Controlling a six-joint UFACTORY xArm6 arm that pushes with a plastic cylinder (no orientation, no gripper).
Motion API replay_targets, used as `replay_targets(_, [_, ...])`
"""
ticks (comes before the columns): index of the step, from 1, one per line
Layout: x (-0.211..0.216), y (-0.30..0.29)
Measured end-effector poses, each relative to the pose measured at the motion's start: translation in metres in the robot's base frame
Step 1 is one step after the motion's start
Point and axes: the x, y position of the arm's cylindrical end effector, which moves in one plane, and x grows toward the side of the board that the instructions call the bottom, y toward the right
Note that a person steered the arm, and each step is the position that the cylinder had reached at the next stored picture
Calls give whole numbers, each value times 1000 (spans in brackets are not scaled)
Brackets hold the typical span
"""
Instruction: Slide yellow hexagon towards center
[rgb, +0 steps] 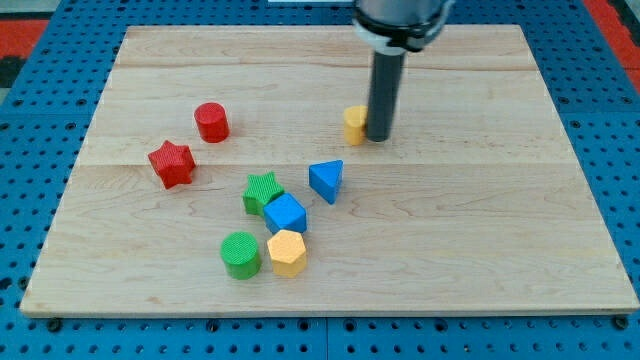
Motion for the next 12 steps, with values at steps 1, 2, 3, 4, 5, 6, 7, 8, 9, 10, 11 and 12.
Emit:
replay_targets(1, [4, -48])
replay_targets(2, [80, 31])
replay_targets(3, [165, 12])
replay_targets(4, [183, -66])
replay_targets(5, [183, -100])
replay_targets(6, [179, -126])
replay_targets(7, [162, -144])
replay_targets(8, [141, -148])
replay_targets(9, [128, -139])
replay_targets(10, [99, -127])
replay_targets(11, [86, -98])
replay_targets(12, [80, -54])
